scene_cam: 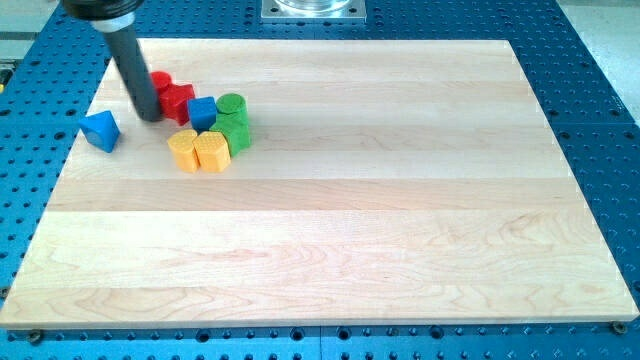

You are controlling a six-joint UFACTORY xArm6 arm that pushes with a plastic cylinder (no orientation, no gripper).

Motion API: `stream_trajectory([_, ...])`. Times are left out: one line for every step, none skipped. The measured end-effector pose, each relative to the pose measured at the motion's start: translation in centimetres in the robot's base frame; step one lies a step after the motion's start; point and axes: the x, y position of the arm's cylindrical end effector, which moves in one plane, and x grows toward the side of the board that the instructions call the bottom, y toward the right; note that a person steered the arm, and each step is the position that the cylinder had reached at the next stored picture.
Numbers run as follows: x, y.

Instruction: Move the blue cube into the triangle

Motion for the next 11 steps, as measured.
stream_trajectory([0.5,2.7])
stream_trajectory([4.6,2.6])
stream_trajectory([5.2,5.6])
stream_trajectory([5.2,10.1])
stream_trajectory([4.0,13.5])
stream_trajectory([2.5,12.4])
stream_trajectory([2.5,9.6])
stream_trajectory([0.9,8.6])
stream_trajectory([-0.9,6.6])
stream_trajectory([-1.9,5.0])
stream_trajectory([-3.8,8.5])
